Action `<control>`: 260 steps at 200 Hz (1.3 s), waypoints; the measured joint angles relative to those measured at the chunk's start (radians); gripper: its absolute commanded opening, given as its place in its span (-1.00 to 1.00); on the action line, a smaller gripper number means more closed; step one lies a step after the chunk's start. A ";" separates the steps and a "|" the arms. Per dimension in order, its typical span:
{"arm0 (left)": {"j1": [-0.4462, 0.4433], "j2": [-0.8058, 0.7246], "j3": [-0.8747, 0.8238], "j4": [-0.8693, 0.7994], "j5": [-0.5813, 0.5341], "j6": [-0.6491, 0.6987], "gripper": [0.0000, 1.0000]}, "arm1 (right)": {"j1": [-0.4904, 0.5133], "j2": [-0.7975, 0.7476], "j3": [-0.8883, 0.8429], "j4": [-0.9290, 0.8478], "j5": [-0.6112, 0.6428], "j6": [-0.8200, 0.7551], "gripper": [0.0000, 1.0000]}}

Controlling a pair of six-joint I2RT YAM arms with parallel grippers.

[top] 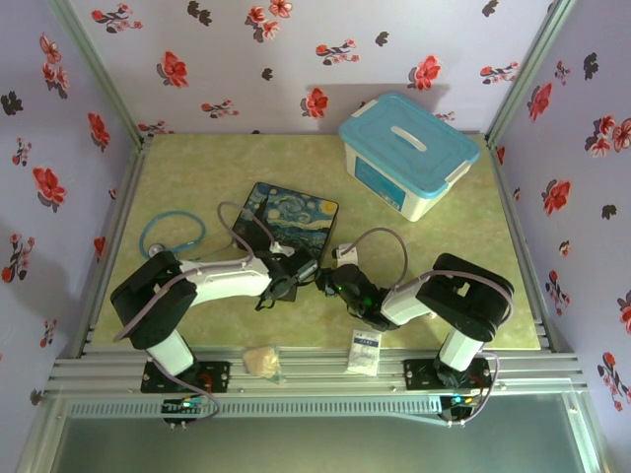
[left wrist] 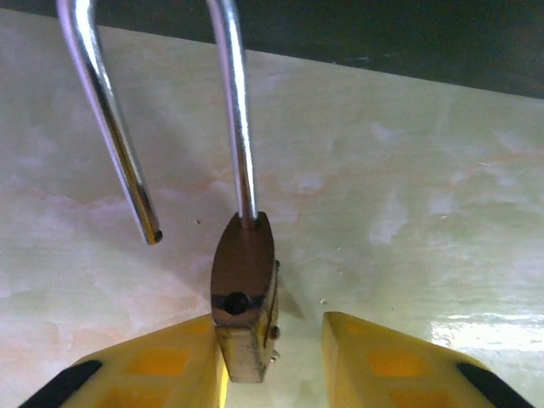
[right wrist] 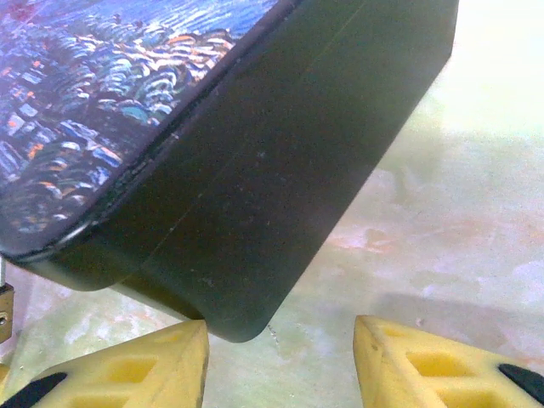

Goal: Unlock a padlock with a key

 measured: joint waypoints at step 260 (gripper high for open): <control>0.524 -0.657 -0.220 0.268 0.320 0.155 0.99 | 0.183 -0.109 0.295 -0.466 0.050 0.187 0.29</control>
